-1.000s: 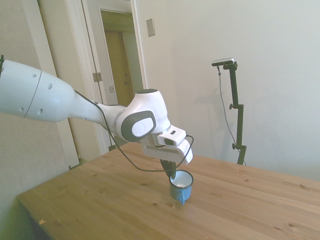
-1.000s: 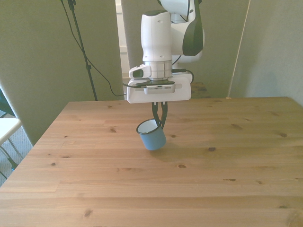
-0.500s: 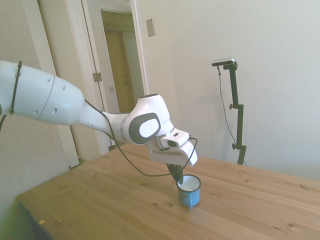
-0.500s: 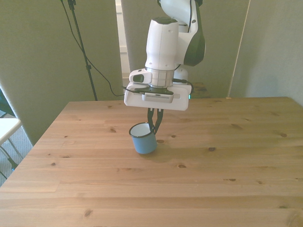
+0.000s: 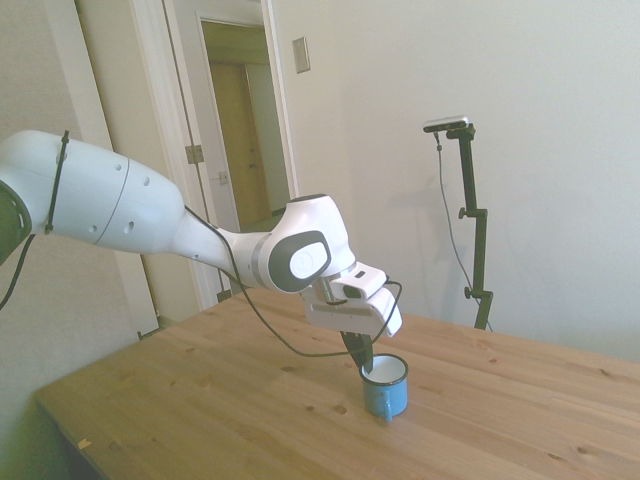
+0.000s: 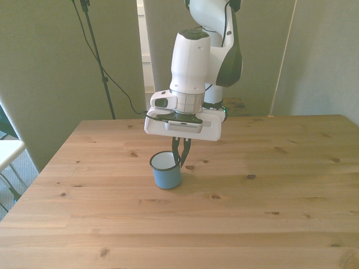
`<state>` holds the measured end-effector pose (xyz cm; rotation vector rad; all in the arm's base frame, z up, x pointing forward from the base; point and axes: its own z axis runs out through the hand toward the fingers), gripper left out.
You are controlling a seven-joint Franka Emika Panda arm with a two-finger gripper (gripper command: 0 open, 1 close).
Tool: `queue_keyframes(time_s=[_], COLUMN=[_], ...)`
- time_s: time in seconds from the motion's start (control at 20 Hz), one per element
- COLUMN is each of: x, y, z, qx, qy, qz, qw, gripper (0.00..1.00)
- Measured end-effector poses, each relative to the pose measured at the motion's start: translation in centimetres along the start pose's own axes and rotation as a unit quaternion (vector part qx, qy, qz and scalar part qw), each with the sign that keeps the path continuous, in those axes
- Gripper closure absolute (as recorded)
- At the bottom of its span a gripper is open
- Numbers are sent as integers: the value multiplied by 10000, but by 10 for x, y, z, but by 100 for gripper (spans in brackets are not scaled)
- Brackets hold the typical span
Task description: Flip the mug upright
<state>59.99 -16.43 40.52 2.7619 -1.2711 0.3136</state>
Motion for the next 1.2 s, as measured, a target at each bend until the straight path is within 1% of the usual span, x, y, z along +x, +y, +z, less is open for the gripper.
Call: queue_keyframes(time_s=[0.25,0.45,0.55,0.65,0.75,0.8,1.0,1.2], x=[3,11,16,17,11,6,-21,-43], y=[0,3,5,6,0,-6,-36,-50], z=[-1,-12,-26,-49,-70,-74,-71,-64], qx=[4,58,127,261,499,603,779,902], qy=[-119,-263,-273,-285,-429,-506,-654,-559], qz=[75,170,159,145,59,22,-186,-298], qw=[9999,9995,9994,9991,9978,9969,9946,9939], gripper=[0,0,0,0,0,0,0,0])
